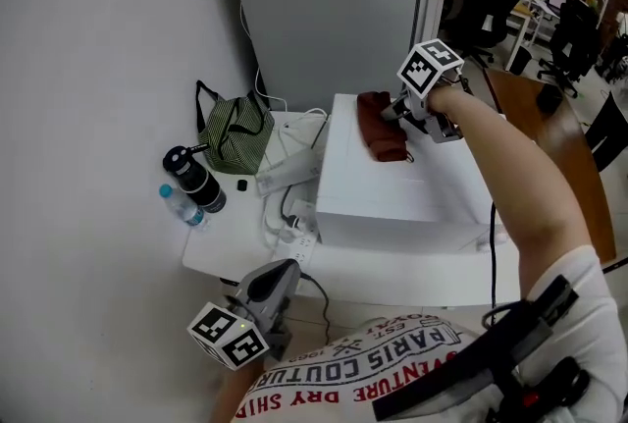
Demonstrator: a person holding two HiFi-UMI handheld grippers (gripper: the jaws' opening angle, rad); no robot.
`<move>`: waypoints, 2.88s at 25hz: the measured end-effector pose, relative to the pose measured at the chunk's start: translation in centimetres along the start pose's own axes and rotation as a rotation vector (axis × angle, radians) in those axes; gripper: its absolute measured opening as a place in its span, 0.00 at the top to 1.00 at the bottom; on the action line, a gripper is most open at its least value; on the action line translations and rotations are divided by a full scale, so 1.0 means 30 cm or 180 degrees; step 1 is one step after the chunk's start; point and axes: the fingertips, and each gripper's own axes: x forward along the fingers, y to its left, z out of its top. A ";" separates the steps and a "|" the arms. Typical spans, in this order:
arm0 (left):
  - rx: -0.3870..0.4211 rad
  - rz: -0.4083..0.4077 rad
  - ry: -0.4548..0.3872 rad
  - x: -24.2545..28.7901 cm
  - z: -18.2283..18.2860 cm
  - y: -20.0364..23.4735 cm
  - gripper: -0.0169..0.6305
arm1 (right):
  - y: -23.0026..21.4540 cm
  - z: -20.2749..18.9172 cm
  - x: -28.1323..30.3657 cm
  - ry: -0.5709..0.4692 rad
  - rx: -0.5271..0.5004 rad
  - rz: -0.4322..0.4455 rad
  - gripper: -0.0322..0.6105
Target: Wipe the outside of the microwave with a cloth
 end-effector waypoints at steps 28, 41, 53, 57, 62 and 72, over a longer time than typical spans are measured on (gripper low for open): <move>0.0189 -0.0944 0.0522 0.458 -0.142 -0.449 0.97 | -0.444 -0.580 -0.748 -0.1270 0.0414 -0.0451 0.89; 0.0216 -0.0983 0.0506 0.398 -0.148 -0.561 0.97 | 0.344 -0.929 -0.796 -0.2980 -0.0883 0.0546 0.88; 0.0197 -0.1393 0.0619 -0.055 -0.198 -0.586 0.97 | 0.810 -1.278 -0.474 -0.3154 -0.0451 0.0161 0.89; 0.0212 -0.1414 0.0606 -0.189 -0.195 -0.550 0.97 | 0.891 -1.348 -0.471 -0.3267 -0.0285 -0.0125 0.89; 0.0262 -0.1492 0.0537 -0.283 -0.174 -0.575 0.97 | 0.986 -1.391 -0.450 -0.3254 -0.0278 -0.0257 0.89; 0.0319 -0.1487 0.0445 -0.309 -0.139 -0.612 0.97 | 1.024 -1.369 -0.389 -0.3093 -0.0387 -0.0135 0.89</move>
